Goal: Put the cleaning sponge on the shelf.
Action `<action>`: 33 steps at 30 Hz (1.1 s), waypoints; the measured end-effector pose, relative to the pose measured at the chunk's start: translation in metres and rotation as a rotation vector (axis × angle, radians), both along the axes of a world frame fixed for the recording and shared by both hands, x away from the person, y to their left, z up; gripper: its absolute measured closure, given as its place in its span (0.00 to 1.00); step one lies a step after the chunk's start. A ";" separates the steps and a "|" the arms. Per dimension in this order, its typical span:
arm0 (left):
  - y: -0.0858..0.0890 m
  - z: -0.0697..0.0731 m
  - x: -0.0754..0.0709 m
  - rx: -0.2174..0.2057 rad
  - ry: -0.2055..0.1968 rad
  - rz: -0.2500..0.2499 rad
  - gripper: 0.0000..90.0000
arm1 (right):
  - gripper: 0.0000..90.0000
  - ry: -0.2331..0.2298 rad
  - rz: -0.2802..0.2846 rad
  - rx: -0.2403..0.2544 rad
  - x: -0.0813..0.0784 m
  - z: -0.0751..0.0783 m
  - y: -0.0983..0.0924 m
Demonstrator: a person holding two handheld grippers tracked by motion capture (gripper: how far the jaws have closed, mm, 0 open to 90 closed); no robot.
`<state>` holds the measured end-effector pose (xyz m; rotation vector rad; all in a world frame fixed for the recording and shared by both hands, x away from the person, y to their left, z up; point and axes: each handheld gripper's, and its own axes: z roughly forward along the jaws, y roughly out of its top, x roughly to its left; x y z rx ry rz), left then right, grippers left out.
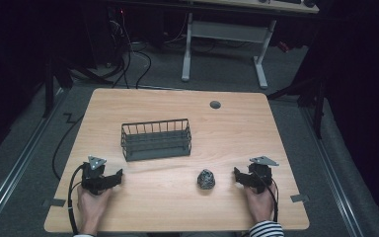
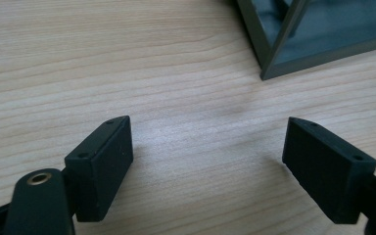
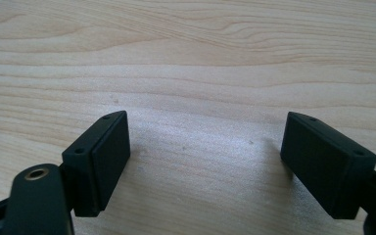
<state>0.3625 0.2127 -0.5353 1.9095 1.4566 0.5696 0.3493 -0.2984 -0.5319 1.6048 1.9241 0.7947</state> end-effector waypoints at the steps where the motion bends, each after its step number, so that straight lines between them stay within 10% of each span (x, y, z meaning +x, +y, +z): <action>1: 0.002 0.001 -0.001 -0.018 0.006 -0.005 0.22 | 0.22 -0.001 0.002 0.000 0.000 0.000 0.000; 20: 0.003 0.064 -0.007 -0.141 -0.068 -0.119 0.25 | 0.24 -0.002 0.006 0.000 -0.001 0.000 0.001; 33: -0.002 0.098 0.017 -0.185 -0.069 -0.131 0.30 | 0.24 -0.005 0.014 -0.004 -0.001 0.000 0.001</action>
